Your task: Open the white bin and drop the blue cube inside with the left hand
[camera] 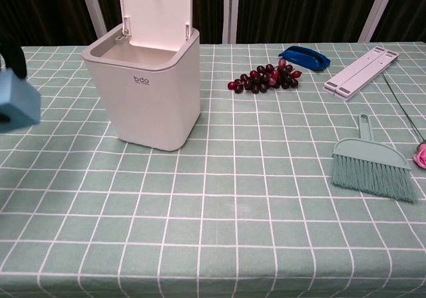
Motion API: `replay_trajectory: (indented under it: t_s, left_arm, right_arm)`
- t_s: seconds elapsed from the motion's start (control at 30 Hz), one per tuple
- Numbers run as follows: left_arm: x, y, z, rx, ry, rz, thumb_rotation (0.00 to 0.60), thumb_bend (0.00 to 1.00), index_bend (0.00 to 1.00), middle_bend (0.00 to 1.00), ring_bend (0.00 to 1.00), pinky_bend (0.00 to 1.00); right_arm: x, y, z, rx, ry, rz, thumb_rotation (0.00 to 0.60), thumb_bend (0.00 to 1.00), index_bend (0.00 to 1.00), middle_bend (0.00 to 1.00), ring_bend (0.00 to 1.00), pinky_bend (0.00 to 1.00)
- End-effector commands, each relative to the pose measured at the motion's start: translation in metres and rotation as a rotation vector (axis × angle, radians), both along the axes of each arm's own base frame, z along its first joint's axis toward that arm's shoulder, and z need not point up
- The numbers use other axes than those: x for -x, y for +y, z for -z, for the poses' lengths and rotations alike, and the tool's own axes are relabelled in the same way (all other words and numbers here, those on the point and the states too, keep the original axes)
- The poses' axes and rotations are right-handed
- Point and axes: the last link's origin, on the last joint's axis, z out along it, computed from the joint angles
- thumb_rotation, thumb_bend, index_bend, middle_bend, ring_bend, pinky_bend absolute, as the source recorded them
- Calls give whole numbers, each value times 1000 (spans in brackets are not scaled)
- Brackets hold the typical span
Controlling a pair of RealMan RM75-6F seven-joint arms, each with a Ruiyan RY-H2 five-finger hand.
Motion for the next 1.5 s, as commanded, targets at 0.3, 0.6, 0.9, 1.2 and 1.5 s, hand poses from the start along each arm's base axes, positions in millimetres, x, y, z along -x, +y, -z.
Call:
replay_trajectory:
  t_s: [0.3, 0.6, 0.9, 1.2, 1.5]
  left_arm:
    - [-88, 36, -26, -110, -22, 264, 600, 238, 526, 561, 492, 645]
    - [-125, 67, 8, -92, -97, 350, 600, 237, 519, 557, 491, 641]
    - [-130, 88, 32, -51, -103, 359, 600, 166, 205, 238, 222, 402]
    - [-116, 89, 27, -80, -118, 353, 600, 73, 52, 75, 73, 237]
    - [5, 20, -8, -130, 15, -10, 600, 74, 95, 128, 74, 238]
  right_arm:
    - [1, -1, -1, 5, -6, 0, 600, 246, 0, 0, 0, 0]
    - [6, 0, -1, 6, -13, 10, 600, 247, 0, 0, 0, 0]
    - [10, 0, -1, 7, -17, 23, 600, 246, 0, 0, 0, 0]
    - [11, -1, -1, 7, -18, 20, 600, 247, 0, 0, 0, 0]
    - [13, 1, -2, 5, -17, 25, 600, 246, 0, 0, 0, 0]
